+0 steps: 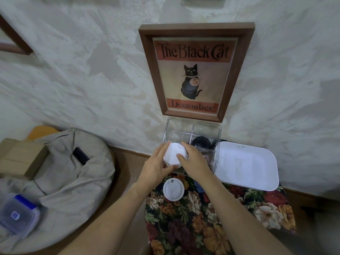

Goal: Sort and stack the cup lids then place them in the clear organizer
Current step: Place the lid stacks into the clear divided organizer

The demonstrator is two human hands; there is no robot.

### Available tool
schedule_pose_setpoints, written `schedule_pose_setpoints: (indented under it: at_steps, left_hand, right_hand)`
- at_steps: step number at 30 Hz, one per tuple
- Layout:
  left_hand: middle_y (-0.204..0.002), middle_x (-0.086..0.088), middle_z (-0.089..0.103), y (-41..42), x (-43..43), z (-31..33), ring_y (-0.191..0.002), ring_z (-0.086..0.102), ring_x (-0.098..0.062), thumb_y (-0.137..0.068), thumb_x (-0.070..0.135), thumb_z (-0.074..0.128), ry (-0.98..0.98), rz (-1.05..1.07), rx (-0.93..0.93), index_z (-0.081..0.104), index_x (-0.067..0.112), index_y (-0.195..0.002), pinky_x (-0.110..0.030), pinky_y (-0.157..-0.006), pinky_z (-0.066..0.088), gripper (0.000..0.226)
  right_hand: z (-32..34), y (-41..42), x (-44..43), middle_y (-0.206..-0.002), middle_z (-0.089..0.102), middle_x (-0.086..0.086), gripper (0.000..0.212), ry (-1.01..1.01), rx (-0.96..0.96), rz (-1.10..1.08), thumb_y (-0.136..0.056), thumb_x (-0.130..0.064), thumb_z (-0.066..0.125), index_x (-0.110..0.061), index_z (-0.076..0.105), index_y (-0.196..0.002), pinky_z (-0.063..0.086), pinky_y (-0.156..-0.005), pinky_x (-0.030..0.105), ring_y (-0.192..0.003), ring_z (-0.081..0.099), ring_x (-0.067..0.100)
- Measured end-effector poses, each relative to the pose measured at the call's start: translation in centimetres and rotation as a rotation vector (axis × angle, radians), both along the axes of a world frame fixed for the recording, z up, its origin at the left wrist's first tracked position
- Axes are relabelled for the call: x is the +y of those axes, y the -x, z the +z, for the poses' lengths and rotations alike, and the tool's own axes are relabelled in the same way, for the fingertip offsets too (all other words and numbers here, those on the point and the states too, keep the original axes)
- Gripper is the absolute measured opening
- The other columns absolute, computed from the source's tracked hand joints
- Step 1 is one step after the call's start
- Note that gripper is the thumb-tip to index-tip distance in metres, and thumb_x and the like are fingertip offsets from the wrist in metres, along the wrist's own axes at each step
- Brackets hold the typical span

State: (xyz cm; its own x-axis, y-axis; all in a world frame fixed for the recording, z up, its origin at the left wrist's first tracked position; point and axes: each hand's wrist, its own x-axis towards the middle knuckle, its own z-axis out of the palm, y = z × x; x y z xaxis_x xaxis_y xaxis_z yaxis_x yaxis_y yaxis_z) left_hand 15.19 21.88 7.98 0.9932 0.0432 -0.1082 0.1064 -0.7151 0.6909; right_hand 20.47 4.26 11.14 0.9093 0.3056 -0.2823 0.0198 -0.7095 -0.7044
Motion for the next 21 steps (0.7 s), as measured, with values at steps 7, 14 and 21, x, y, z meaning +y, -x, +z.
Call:
schedule_pose_setpoints:
  at_steps: [7, 14, 21]
  left_hand:
    - [-0.163, 0.021, 0.031, 0.7, 0.3, 0.4, -0.109, 0.063, -0.006, -0.087, 0.058, 0.071, 0.011, -0.017, -0.014, 0.024, 0.046, -0.159, -0.038, -0.091, 0.058, 0.086]
    - [-0.167, 0.014, 0.029, 1.3, 0.3, -0.1, -0.13, 0.055, -0.013, -0.091, 0.05, 0.074, -0.06, -0.029, -0.02, 0.025, 0.037, -0.162, -0.036, -0.097, 0.054, 0.088]
    - [-0.171, 0.002, 0.024, 1.5, 0.4, 0.7, -0.135, 0.054, -0.021, -0.093, 0.062, 0.064, -0.244, -0.07, -0.035, 0.023, 0.036, -0.163, -0.042, -0.097, 0.056, 0.085]
  right_hand:
    - [0.4, 0.7, -0.3, -0.162, 0.044, 0.0, 0.061, 0.001, -0.02, 0.001, -0.105, -0.034, 0.059, -0.026, 0.035, -0.16, 0.037, -0.115, 0.037, -0.147, 0.042, 0.022]
    - [-0.4, 1.4, -1.1, -0.162, 0.041, -0.003, 0.064, 0.075, -0.061, 0.065, -0.104, -0.04, 0.058, -0.031, 0.03, -0.16, 0.041, -0.116, 0.044, -0.146, 0.042, 0.022]
    - [-0.6, 1.8, -1.7, -0.168, 0.026, -0.002, 0.066, 0.317, -0.283, 0.232, -0.107, -0.041, 0.049, -0.026, 0.02, -0.164, 0.048, -0.107, 0.046, -0.147, 0.036, 0.026]
